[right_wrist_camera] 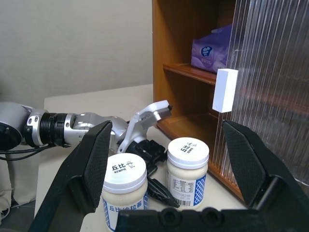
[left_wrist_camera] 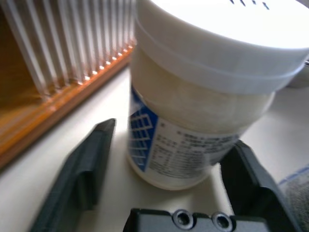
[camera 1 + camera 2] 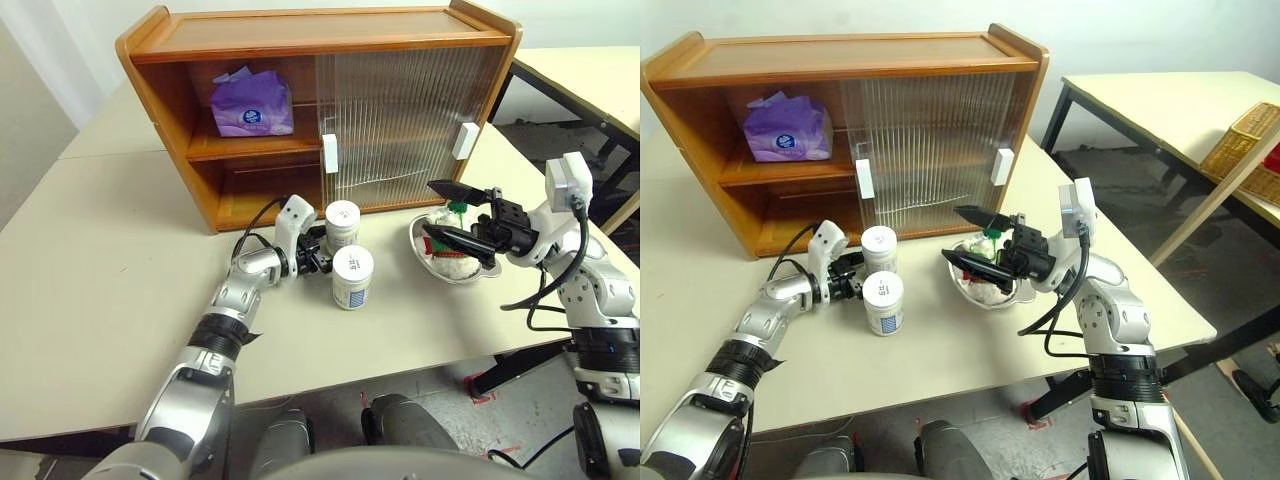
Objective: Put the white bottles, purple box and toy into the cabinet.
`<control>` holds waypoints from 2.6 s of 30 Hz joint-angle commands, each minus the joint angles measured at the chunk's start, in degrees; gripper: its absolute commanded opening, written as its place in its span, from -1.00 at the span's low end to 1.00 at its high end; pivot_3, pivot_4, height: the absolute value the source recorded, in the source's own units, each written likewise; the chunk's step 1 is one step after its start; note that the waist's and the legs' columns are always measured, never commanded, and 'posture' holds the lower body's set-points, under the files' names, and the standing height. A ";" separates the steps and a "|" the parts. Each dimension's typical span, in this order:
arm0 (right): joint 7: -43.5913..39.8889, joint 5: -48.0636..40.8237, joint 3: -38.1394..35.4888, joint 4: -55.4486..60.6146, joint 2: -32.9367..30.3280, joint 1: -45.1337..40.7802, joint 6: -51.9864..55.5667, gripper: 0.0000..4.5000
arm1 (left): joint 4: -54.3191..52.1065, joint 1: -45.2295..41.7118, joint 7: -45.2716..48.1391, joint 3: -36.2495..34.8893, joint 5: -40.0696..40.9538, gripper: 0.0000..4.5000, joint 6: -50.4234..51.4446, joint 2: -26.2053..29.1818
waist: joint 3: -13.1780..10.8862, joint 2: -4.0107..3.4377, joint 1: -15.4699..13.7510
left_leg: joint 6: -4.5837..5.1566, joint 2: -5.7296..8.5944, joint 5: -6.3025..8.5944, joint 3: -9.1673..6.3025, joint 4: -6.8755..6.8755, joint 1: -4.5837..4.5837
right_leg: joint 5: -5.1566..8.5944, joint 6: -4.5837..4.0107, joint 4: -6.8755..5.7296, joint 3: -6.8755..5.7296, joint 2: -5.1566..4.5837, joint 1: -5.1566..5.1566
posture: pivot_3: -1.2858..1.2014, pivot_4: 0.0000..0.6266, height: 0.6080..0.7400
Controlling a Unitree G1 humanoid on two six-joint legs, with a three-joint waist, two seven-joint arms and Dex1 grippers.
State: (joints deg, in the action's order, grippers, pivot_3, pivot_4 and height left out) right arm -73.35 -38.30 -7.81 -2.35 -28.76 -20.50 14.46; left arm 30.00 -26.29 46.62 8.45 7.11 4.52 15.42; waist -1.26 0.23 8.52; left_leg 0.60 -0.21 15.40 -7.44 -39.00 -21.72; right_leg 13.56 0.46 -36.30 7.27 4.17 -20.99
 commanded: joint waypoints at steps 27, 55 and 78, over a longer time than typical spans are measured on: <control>-3.27 -2.02 0.50 -0.73 -0.99 -2.13 1.26 1.00 | -18.81 11.41 -14.42 -14.01 3.05 0.37 -1.26 4.49 | 0.04 -0.01 0.94 | 0.05 0.12 -0.10 0.05 -0.06 0.01 | -0.05 -0.14 0.00 -0.05 0.07 0.04 | -0.14 -0.99 1.00; -0.98 -0.62 0.69 -0.13 -0.32 -0.54 -0.29 1.00 | 5.09 -6.16 -25.88 -15.63 -0.38 0.37 -0.20 3.55 | 0.05 0.02 0.90 | 0.07 0.52 -0.12 0.07 -0.05 -0.03 | -0.35 -0.52 0.02 -0.06 0.06 0.02 | -0.16 -1.00 1.00; -0.22 -0.76 -0.08 0.49 -0.62 1.28 -1.22 1.00 | 24.86 -17.02 -29.03 -15.10 -2.29 0.37 -4.59 3.40 | 0.04 0.03 1.98 | 0.25 0.74 -0.39 0.04 -0.07 -0.04 | -0.25 0.30 0.05 0.02 -0.03 0.09 | -0.17 -1.00 1.00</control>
State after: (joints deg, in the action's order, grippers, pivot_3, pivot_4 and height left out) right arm -73.67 -39.40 -7.77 -2.50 -29.19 -19.25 13.63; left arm 53.98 -41.71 17.90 -6.29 5.25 1.33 19.02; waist -1.22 0.27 10.51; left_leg 0.85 0.54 15.01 -7.41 -39.07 -21.76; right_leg 13.31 0.77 -36.26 7.28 4.13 -20.90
